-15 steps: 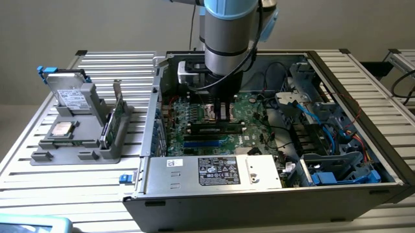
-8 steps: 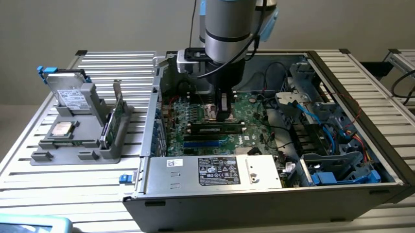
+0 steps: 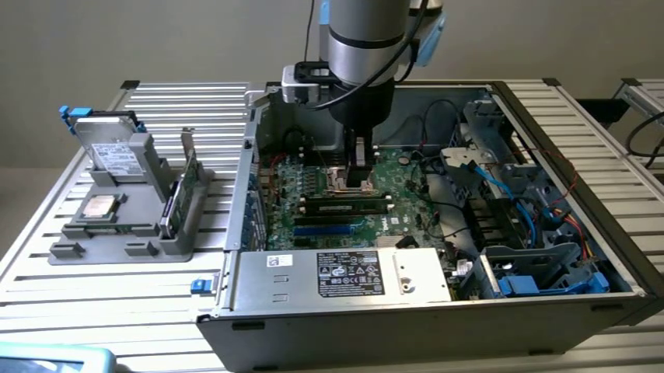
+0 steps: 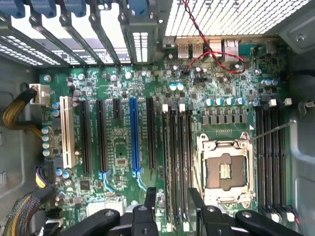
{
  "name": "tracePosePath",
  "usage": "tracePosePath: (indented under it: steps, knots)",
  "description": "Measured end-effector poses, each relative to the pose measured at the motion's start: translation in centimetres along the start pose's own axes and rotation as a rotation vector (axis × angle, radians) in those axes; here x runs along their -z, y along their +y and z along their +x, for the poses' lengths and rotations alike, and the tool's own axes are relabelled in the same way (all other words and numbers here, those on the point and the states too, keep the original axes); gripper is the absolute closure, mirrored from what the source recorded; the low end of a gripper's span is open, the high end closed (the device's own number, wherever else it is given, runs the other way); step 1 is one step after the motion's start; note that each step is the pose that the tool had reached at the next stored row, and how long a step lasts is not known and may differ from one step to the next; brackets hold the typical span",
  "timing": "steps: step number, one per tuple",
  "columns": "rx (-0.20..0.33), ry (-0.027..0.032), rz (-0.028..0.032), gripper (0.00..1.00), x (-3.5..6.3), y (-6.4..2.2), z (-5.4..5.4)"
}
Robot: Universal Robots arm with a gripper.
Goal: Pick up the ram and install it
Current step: 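Insert the ram into the slot, then press down the ram until it locks into place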
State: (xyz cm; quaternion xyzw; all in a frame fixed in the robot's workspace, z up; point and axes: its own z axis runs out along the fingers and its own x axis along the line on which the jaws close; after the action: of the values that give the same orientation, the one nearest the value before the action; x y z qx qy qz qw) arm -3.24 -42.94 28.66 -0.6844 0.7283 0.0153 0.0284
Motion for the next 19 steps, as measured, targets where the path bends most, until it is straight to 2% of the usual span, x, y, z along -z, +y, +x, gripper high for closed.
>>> tracePosePath:
  steps: [13,15,16,18,19]
  knots:
    - [0.0,0.0001,0.0,0.63,0.0,0.0,0.0]
    - [0.0,0.0002,-0.0001,0.76,0.01,0.0,0.0]
    - [0.0,0.0001,-0.0001,0.76,0.01,0.0,0.0]
    - [0.0,0.0001,-0.0001,0.88,0.0,0.0,0.0]
    - [0.0,0.0001,-0.0001,0.88,0.01,0.0,0.0]
